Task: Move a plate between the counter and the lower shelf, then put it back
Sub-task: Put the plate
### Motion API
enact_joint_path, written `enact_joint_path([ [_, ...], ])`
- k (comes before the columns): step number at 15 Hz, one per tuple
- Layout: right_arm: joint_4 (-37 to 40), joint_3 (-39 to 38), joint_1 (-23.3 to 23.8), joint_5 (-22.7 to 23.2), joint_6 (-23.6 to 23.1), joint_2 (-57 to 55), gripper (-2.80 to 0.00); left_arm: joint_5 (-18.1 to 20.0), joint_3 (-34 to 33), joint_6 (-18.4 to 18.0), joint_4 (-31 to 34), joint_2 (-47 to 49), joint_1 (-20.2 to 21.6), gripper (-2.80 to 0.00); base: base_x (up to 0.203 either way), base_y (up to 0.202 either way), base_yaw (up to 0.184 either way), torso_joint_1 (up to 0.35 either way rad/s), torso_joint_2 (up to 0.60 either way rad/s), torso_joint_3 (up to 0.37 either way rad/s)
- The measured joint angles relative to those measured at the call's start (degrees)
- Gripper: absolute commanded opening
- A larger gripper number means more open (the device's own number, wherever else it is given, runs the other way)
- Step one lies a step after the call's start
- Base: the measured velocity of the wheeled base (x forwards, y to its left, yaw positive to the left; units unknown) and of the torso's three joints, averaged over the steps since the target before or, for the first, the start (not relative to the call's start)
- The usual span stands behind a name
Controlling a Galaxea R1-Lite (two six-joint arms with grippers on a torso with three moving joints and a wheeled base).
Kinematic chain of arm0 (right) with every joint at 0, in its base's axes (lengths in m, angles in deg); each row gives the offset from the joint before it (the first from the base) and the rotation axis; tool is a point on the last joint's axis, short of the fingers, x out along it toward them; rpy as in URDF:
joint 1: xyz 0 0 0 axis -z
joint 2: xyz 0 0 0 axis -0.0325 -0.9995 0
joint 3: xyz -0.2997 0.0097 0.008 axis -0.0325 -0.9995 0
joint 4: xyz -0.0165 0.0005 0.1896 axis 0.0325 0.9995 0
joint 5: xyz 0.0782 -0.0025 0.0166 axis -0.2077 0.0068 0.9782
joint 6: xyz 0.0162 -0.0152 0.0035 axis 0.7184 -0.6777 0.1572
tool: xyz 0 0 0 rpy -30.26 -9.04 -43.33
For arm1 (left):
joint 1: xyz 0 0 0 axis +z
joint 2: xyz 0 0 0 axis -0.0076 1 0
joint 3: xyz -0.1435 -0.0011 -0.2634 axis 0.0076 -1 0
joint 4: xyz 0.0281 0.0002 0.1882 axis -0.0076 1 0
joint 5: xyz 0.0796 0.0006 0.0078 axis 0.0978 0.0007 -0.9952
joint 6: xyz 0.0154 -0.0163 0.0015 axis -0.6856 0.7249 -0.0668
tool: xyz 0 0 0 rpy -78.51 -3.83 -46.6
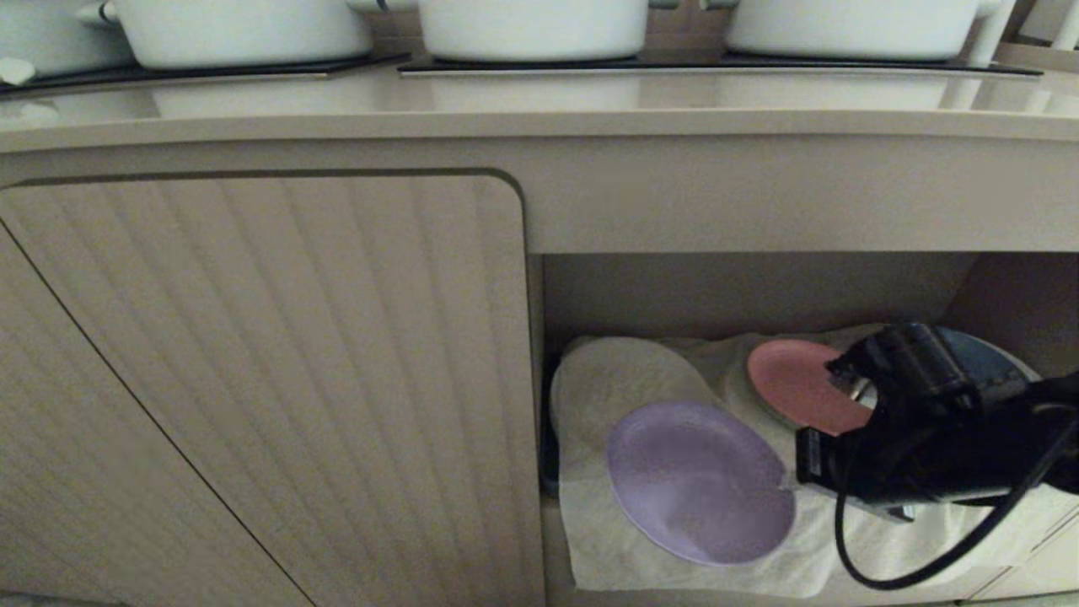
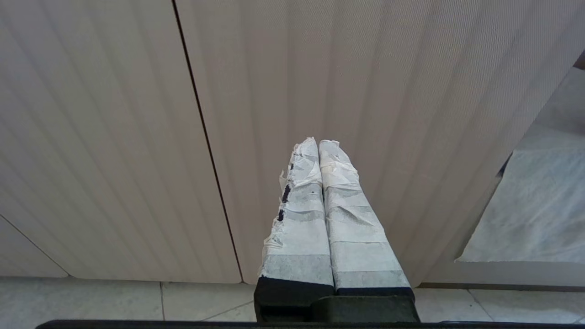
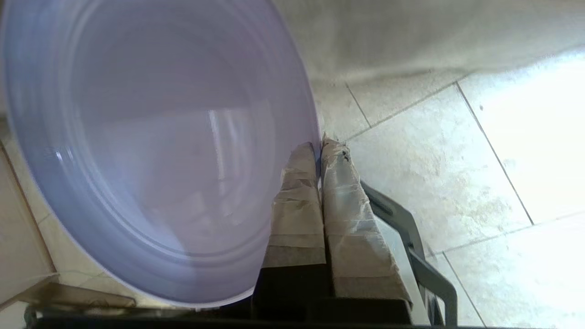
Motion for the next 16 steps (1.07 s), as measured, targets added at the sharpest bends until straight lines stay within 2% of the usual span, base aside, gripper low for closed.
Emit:
enact_joint_path([
  [7,0.7,-8.6,0.0,-0.1,-0.1,11.3,-2.80,0.0,0.0,0.0,0.0,0.0,0.0,-2.80,0.000,0.000,0.000,0.000,0.00,0.000],
  [10,3.7,-9.9,0.0,-0.2,-0.6,16.4,-2.80,0.0,0.0,0.0,0.0,0.0,0.0,-2.80,0.000,0.000,0.000,0.000,0.00,0.000],
  [13,8.5,-11.1,0.0,-0.3,-2.2,21.6,-2.80,0.0,0.0,0.0,0.0,0.0,0.0,-2.80,0.000,0.000,0.000,0.000,0.00,0.000],
  [16,9.3,-15.0,0.0,-0.4,-4.6,26.7,-2.80,0.0,0.0,0.0,0.0,0.0,0.0,-2.80,0.000,0.000,0.000,0.000,0.00,0.000],
])
